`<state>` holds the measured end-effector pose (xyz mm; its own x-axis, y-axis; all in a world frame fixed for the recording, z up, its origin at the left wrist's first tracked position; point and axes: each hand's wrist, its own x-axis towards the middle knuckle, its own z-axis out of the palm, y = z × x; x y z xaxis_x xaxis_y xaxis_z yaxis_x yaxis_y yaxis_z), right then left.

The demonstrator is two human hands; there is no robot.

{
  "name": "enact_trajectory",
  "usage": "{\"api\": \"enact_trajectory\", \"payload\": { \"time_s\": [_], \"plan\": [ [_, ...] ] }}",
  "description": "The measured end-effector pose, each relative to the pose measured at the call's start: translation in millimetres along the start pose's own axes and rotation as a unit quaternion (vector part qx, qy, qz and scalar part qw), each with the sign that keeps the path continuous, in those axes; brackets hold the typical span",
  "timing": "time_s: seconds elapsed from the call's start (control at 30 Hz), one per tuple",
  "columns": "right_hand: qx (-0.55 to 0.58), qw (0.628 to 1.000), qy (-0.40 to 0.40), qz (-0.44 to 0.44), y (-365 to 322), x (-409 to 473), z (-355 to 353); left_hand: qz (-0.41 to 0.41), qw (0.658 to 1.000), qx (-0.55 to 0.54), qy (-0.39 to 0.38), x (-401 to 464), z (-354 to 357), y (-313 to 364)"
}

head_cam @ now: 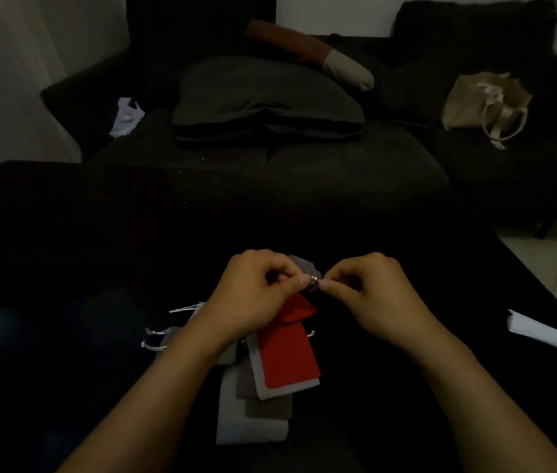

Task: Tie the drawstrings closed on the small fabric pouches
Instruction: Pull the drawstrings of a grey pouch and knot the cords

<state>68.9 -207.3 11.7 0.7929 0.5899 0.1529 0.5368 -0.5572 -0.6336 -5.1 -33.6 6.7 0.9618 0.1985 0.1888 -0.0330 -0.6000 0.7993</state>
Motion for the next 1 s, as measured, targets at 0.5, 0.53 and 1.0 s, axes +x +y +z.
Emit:
{"api": "enact_trajectory", "payload": {
  "time_s": [0.5, 0.53, 1.0],
  "plan": [
    [0.23, 0.971, -0.061, 0.035, -11, 4, 2, -0.096, 0.948, -0.301, -0.022, -2, -4, 13],
    [0.2, 0.978, -0.045, 0.026, -9, 3, -1, -0.104, 0.947, -0.301, -0.029, -1, -4, 12],
    [0.155, 0.986, 0.036, -0.056, -7, -2, -14, -0.042, 0.968, -0.228, -0.102, 0, -8, 0]
  ]
}}
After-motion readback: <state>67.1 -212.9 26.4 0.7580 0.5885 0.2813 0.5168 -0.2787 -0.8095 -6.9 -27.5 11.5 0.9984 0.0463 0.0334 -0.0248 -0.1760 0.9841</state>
